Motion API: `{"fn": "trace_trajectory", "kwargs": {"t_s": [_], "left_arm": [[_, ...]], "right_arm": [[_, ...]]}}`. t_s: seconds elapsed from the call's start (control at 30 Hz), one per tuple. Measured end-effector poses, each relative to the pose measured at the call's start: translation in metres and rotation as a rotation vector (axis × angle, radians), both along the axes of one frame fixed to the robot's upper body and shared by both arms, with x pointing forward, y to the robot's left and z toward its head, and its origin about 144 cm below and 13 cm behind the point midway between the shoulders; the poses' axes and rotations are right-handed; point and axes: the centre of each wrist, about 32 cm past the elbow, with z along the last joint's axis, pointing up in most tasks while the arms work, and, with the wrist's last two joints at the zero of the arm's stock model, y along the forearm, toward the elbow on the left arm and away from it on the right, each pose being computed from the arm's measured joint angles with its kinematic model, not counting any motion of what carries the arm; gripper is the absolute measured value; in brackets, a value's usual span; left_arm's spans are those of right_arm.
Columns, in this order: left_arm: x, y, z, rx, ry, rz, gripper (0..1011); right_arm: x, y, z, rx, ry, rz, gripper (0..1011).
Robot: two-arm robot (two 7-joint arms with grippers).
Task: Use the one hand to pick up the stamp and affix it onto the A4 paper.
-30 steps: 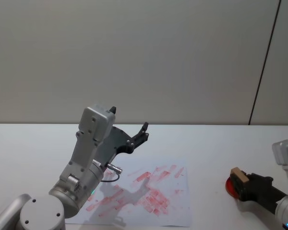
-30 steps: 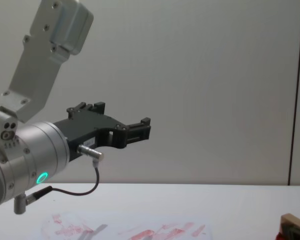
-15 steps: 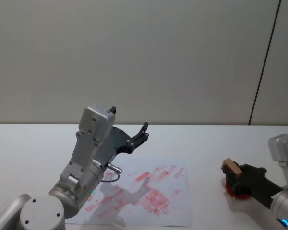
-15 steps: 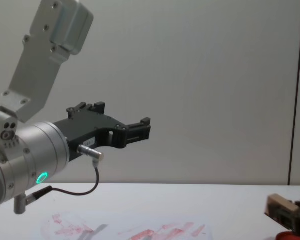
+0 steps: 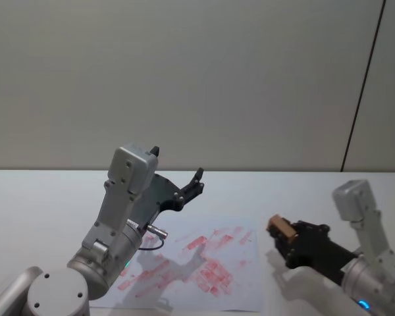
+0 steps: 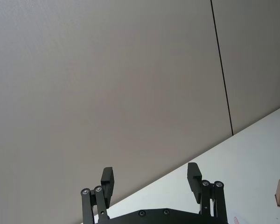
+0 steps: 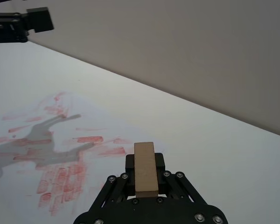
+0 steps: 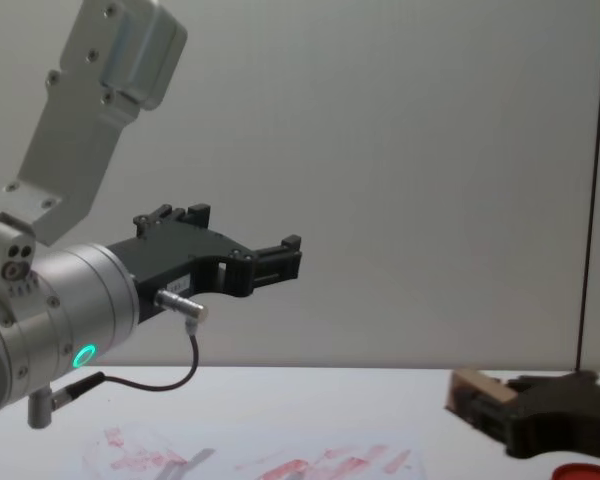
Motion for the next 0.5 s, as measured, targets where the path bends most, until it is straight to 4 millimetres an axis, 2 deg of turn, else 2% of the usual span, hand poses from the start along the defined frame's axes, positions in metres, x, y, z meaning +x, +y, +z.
{"fn": "trace_trajectory", "kwargs": {"t_s": [0.5], "left_arm": [[0.000, 0.000, 0.000, 0.000, 0.000, 0.000, 1002]], "right_arm": [[0.005, 0.030, -0.010, -0.021, 0.018, 0.061, 221]]}}
